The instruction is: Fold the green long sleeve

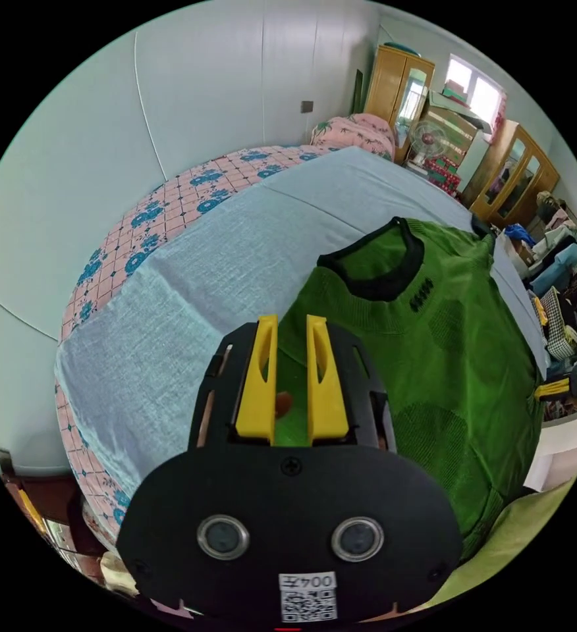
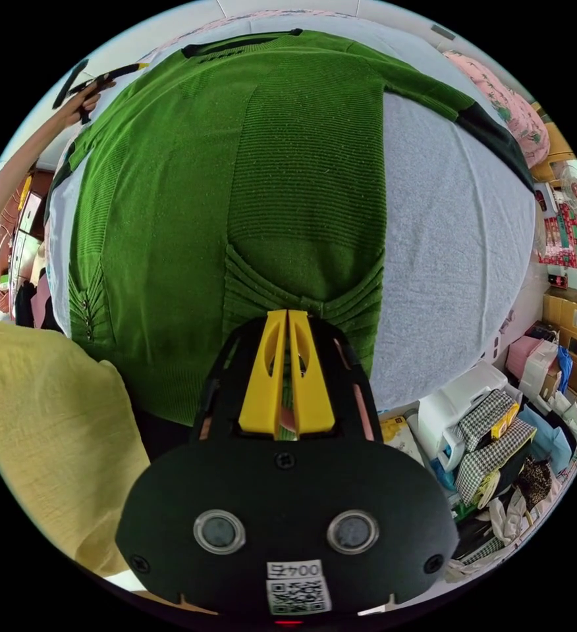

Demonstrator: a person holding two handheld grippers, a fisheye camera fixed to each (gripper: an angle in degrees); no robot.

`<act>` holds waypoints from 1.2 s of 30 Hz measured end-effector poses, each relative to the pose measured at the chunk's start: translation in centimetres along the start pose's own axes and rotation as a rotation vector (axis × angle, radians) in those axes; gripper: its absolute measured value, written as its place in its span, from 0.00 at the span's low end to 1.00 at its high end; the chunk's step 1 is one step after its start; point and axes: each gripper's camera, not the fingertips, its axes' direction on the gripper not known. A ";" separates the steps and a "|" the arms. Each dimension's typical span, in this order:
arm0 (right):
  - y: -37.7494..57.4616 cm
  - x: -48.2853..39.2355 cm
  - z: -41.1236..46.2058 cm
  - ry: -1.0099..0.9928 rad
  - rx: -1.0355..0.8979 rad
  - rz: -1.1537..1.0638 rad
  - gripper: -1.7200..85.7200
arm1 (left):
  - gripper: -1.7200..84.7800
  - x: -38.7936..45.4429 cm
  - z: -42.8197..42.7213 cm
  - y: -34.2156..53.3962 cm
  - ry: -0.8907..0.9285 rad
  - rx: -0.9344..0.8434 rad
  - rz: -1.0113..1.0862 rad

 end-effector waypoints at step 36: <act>-2.4 -2.6 -7.2 -0.125 0.412 -0.056 0.12 | 0.13 3.4 -0.2 4.3 -0.049 0.091 -0.074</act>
